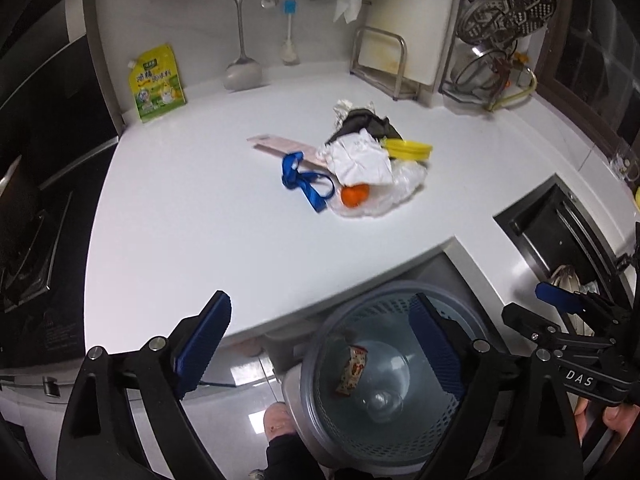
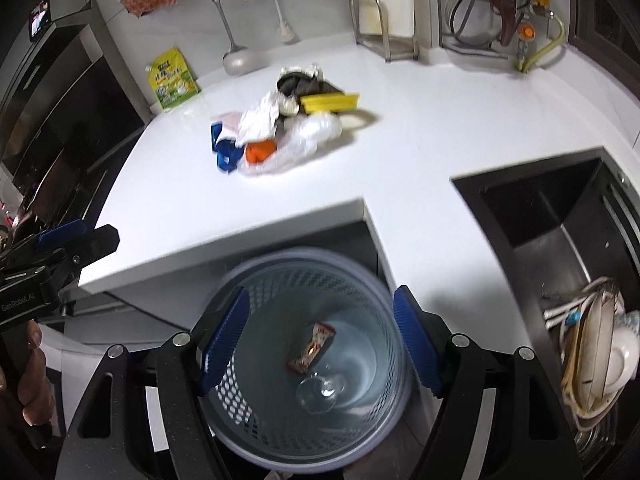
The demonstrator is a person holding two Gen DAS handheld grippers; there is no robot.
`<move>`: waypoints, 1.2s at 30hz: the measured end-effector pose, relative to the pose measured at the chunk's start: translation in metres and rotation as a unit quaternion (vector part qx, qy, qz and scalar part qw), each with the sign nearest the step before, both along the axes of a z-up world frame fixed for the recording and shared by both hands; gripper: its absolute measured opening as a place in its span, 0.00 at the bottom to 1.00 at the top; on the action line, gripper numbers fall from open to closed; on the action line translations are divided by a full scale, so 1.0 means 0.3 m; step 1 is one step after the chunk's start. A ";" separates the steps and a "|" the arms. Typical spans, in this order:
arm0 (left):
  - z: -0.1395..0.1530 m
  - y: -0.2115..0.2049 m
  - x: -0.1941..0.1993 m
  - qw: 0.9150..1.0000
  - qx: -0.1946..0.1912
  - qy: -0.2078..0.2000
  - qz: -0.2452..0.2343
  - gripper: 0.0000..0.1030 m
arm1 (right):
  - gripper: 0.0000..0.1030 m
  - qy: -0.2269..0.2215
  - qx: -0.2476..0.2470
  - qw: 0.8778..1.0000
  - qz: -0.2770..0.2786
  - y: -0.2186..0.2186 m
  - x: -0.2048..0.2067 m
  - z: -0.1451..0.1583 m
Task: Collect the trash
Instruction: 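Move both tools back toward the trash pile on the counter, then grasp the yellow plastic lid with the right tool while the left tool grasps the blue ribbon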
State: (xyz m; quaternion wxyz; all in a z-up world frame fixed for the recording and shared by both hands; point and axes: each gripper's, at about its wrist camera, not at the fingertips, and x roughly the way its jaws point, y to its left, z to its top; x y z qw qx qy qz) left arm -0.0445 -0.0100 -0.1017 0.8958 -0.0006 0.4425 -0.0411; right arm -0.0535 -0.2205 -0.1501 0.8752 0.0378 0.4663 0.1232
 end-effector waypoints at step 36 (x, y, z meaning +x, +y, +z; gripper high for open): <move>-0.114 0.127 0.434 0.996 -0.006 0.001 0.084 0.91 | 0.79 -0.018 -0.010 0.998 0.064 0.081 0.731 -0.026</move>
